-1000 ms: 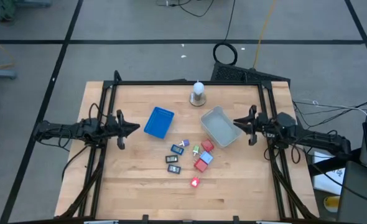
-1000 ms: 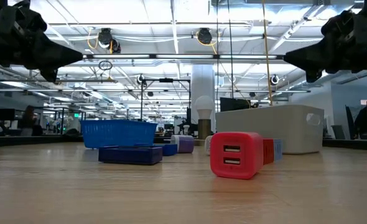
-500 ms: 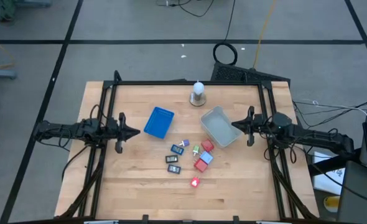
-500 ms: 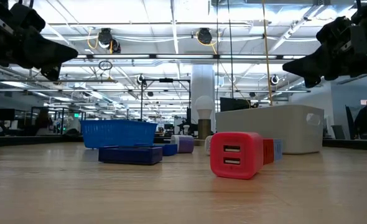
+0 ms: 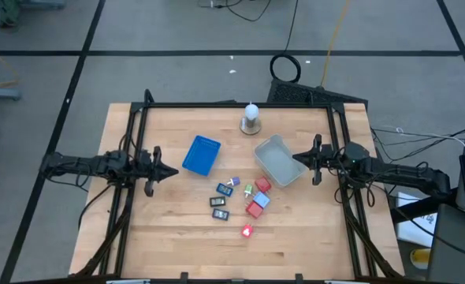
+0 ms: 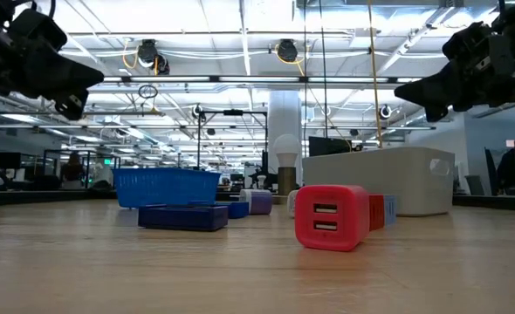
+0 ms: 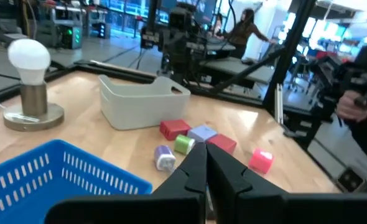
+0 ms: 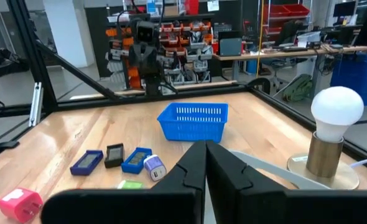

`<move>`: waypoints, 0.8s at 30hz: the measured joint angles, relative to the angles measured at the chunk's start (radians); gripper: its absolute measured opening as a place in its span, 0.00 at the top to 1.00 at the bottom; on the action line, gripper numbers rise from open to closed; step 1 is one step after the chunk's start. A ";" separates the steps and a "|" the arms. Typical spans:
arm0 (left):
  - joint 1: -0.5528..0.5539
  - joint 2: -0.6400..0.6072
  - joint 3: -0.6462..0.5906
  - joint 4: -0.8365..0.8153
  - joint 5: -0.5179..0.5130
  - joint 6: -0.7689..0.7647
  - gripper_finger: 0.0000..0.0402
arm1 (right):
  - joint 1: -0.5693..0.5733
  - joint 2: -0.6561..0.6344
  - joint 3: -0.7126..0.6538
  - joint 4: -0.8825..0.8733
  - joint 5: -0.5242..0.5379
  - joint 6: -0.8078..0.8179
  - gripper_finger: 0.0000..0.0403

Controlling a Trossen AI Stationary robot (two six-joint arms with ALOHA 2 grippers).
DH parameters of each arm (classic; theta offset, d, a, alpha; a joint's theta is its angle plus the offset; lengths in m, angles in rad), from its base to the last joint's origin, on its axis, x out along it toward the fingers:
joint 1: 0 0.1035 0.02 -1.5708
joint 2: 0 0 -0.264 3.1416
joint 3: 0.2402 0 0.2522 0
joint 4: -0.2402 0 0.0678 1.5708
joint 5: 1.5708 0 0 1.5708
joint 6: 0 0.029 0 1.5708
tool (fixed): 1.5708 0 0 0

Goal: Pick & Place Office items
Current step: Put the bottom red charger into the gray bin

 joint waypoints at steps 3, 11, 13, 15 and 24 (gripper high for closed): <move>0.000 0.028 0.000 0.000 0.000 0.005 0.97 | 0.000 0.000 0.000 -0.001 0.000 0.000 0.99; 0.000 0.089 0.000 -0.001 0.007 -0.007 0.97 | 0.001 0.037 0.030 0.067 -0.026 -0.012 0.99; 0.000 0.095 0.000 0.000 0.002 -0.007 0.99 | 0.008 0.065 0.058 0.048 -0.022 -0.028 0.99; 0.000 0.096 0.000 0.000 0.002 -0.010 0.99 | 0.024 0.103 0.109 0.063 -0.022 -0.056 0.99; 0.000 0.095 0.000 0.000 0.008 -0.048 0.95 | 0.168 0.338 0.404 -0.153 0.151 -0.184 0.99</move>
